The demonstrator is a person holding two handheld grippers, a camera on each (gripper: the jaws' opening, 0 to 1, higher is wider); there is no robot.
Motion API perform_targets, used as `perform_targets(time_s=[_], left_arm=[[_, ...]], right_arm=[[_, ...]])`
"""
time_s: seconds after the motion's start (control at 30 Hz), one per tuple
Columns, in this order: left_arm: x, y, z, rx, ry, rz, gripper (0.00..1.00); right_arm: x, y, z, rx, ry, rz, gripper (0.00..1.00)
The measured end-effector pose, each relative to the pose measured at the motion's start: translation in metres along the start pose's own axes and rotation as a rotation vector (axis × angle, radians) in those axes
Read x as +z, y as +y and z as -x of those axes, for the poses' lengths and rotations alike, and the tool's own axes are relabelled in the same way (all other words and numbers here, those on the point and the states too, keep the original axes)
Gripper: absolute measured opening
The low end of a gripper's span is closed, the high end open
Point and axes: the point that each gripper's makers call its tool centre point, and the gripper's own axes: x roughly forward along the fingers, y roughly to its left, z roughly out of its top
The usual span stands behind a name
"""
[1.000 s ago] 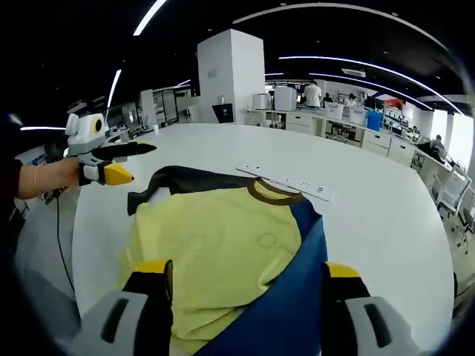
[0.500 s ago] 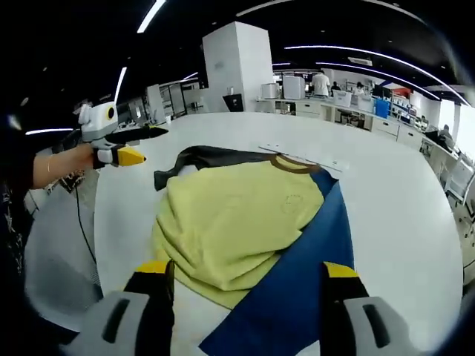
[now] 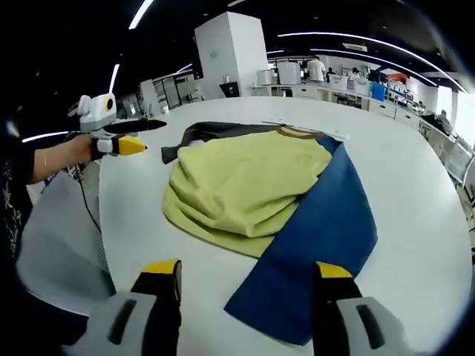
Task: Fold the garment on the visible template until the final outline fits inside the template.
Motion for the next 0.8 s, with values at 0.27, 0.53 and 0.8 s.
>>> perform_targets(time_s=[0.27, 0.53, 0.8], left_arm=[[-0.036, -0.021, -0.003, -0.030, 0.075, 0.026, 0.72], [-0.055, -0.038, -0.012, -0.041, 0.118, 0.026, 0.59], [-0.068, -0.048, -0.019, -0.028, 0.166, 0.057, 0.42]], right_arm=[[-0.014, -0.001, 0.000, -0.027, 0.011, 0.018, 0.55], [-0.025, -0.002, 0.002, -0.051, 0.031, 0.052, 0.43], [-0.026, -0.008, 0.003, -0.082, 0.025, 0.057, 0.35]])
